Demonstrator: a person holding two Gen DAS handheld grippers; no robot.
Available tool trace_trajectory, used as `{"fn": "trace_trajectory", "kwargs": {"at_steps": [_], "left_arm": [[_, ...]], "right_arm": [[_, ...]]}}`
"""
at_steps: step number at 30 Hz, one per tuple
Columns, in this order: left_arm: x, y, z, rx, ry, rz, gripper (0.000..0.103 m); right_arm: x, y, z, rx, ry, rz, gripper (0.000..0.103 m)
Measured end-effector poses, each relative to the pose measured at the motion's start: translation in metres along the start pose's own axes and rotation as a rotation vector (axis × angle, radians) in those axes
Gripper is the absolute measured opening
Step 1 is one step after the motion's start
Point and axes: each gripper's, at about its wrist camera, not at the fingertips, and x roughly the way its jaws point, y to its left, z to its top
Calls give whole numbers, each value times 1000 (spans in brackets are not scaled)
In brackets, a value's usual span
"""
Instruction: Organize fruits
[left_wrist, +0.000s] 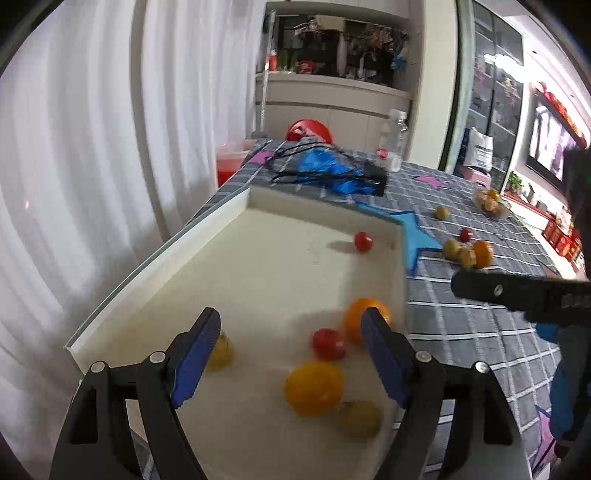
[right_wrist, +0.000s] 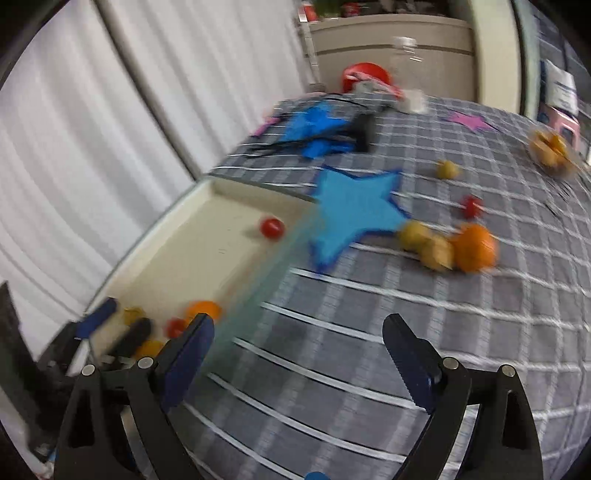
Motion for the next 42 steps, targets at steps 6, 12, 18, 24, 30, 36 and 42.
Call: {"fn": "trace_trajectory", "kwargs": {"at_steps": [6, 12, 18, 24, 30, 36, 42], "left_arm": [[-11, -57, -2, 94, 3, -80, 85], [1, -125, -18, 210, 62, -140, 86], [27, -164, -33, 264, 133, -138, 86], [38, -165, -36, 258, 165, -124, 86], [40, -160, -37, 229, 175, -130, 88], [39, -160, -38, 231, 173, -127, 89], [39, -160, -38, 228, 175, -128, 90]], "right_arm": [[-22, -75, -23, 163, -12, -97, 93], [-52, -143, -55, 270, -40, -295, 103], [-74, -174, -72, 304, -97, -365, 103], [-86, -182, -79, 318, -153, -308, 103], [-82, -179, -78, 307, -145, -323, 103], [-82, -180, -78, 314, -152, -311, 103], [-84, -183, -79, 323, -163, -294, 103]]}}
